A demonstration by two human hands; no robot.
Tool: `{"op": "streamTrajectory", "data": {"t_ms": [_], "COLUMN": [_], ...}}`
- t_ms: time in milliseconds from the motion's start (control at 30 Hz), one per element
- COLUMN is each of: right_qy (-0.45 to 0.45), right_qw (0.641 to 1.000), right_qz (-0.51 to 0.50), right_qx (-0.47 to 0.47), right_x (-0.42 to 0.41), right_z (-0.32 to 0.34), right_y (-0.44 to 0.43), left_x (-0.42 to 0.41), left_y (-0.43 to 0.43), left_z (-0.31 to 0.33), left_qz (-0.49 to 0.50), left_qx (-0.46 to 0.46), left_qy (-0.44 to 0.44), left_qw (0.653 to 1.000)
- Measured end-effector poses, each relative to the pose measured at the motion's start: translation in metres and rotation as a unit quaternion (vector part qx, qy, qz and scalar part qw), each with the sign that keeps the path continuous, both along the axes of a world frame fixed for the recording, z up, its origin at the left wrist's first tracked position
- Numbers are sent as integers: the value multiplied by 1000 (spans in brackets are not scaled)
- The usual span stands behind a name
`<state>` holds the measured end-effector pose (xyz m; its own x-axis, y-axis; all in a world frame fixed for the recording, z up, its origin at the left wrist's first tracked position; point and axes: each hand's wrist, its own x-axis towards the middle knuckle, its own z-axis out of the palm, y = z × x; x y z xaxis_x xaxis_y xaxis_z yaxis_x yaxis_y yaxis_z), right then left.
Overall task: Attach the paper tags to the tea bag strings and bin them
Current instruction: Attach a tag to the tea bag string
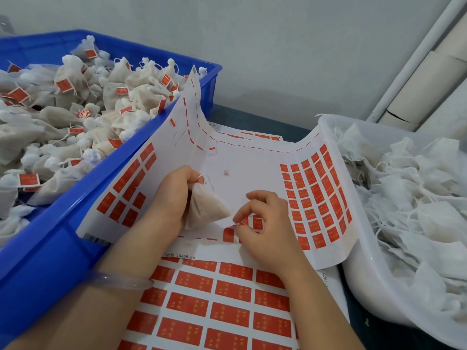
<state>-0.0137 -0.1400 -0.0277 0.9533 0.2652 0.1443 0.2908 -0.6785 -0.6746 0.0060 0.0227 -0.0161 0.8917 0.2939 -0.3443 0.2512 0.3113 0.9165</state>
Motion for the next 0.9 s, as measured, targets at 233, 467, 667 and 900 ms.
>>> {"op": "streamTrajectory", "data": {"t_ms": [233,467,667,900], "right_qy": [-4,13,8,-21], "right_qw": [999,985,929,911], "right_qz": [-6,-47,-130,-166], "right_qx": [44,164,345,376], "right_x": [0,2,6,6], "right_z": [1,4,6,9], "right_y": [0,-3,-11,-13], "left_x": [2,1,-1,-12], "left_y": [2,2,-1,-5], "left_z": [-3,-2,3,12], "left_qz": [-2,-7,-30,-134], "left_qx": [-6,-20,2,142], "left_qy": [6,7,-4,-185], "left_qw": [1000,1000,1000,963]}}
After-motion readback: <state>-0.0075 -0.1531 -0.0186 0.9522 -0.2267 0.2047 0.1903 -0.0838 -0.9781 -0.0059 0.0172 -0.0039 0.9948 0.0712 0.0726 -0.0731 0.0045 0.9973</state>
